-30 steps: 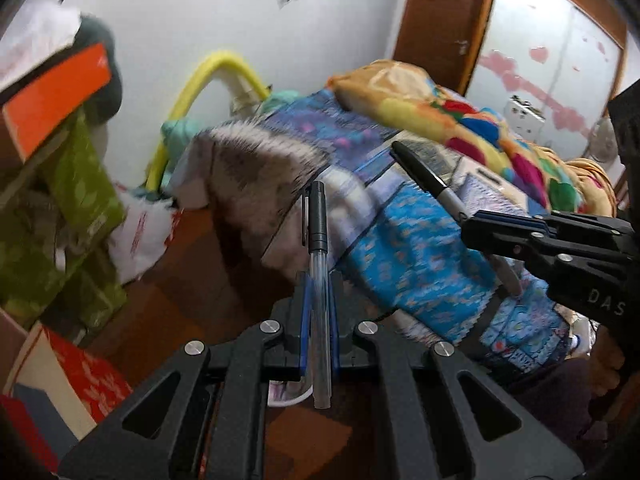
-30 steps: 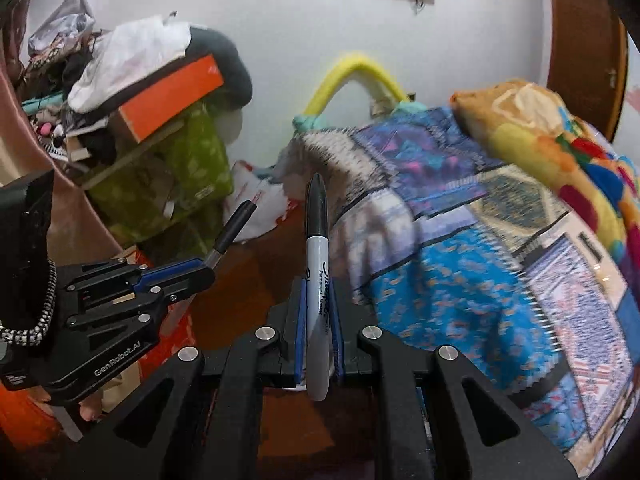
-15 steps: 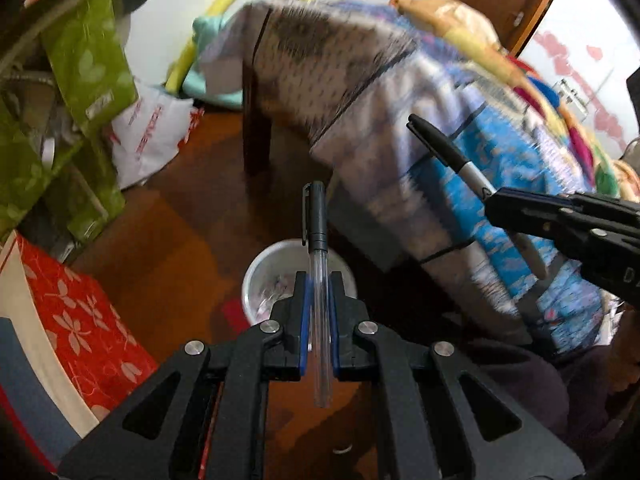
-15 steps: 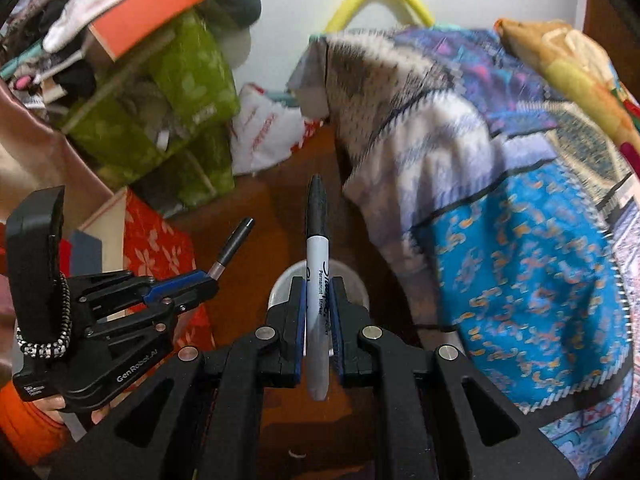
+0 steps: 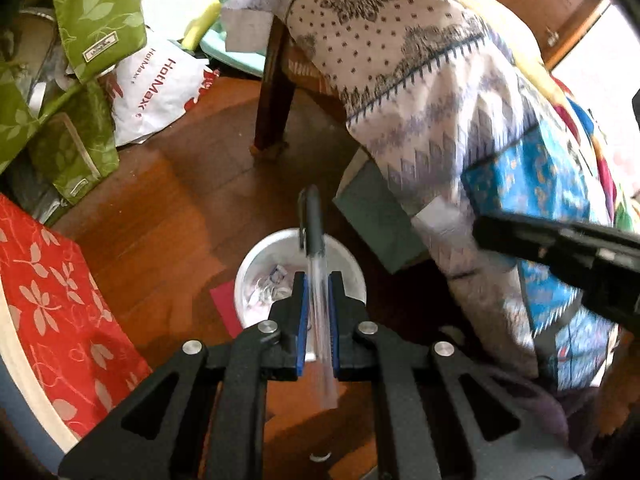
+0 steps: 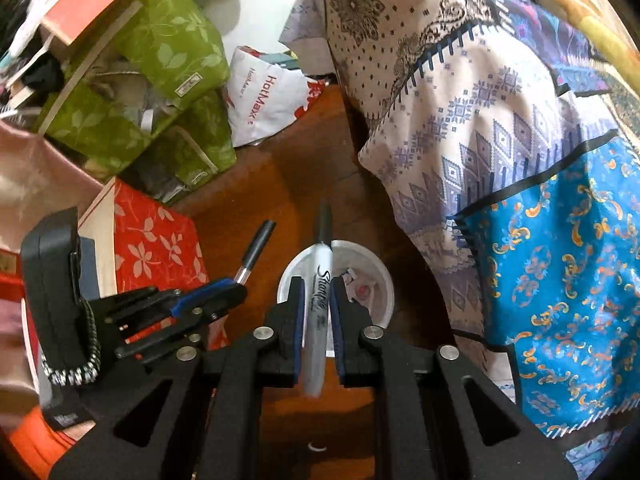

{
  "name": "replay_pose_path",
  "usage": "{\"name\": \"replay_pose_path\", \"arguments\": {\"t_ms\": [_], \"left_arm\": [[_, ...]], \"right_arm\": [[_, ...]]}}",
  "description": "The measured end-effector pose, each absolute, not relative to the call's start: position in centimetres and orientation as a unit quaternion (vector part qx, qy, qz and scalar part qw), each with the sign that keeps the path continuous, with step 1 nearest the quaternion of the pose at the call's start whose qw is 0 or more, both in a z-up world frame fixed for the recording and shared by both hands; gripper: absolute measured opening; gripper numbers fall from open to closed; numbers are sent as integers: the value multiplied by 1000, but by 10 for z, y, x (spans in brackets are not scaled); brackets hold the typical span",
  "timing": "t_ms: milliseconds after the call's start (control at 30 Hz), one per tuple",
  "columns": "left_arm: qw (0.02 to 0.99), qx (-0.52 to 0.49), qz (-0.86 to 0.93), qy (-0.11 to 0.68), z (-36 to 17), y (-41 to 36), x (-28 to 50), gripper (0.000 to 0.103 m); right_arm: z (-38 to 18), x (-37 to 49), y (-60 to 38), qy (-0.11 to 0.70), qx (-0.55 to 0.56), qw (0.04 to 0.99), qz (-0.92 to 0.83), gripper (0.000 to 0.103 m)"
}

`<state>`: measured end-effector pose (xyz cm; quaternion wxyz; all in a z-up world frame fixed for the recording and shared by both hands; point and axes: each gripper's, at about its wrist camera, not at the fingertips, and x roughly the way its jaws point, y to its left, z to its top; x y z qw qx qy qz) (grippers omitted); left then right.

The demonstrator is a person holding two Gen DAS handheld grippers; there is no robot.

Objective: Collect trash
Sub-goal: 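Open the left tool dropping the pen while the right tool drops the marker, then move both empty tools back over the remaining items on the bed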

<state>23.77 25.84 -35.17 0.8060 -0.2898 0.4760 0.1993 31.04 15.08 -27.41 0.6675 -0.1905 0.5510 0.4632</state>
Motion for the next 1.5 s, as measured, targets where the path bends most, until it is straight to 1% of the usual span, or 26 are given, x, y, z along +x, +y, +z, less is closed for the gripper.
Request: {"name": "replay_pose_path", "arguments": {"t_ms": [33,67,100,300,433,600,833,1000,1167,1367,1500], "left_arm": [[805,-288,201,478,-352,259,241,17],[802,-284,202,484,-353,260,244,23],[802,-280,204,486,-353,259,246,23],[803,-260,210,493,-346,257,244,23],[810,-247,209,490,-331,253,238,23],[825,-233,214,468,-299,245,231,23],[856,-199,213,428,-238,221,232,23],[882,-166,195,395,-191,185,249,23],[903,-139,161,374,-156,141,279,24],[921,-121,115,353,-130,84,323,24],[927,-111,82,349,-125,46,355,24]], "right_arm": [[-274,312,151,553,-183,669,462,29],[-274,313,149,552,-178,672,461,31],[-273,314,148,550,-177,674,460,32],[-268,311,139,534,-195,685,456,32],[-257,310,130,521,-201,693,456,32],[-236,308,113,504,-194,705,459,32],[-188,311,69,457,-169,745,456,32],[-150,319,26,416,-147,781,443,32],[-118,335,-25,382,-125,815,417,32],[-96,355,-98,356,-104,851,372,32],[-91,375,-142,349,-93,871,334,32]]}}
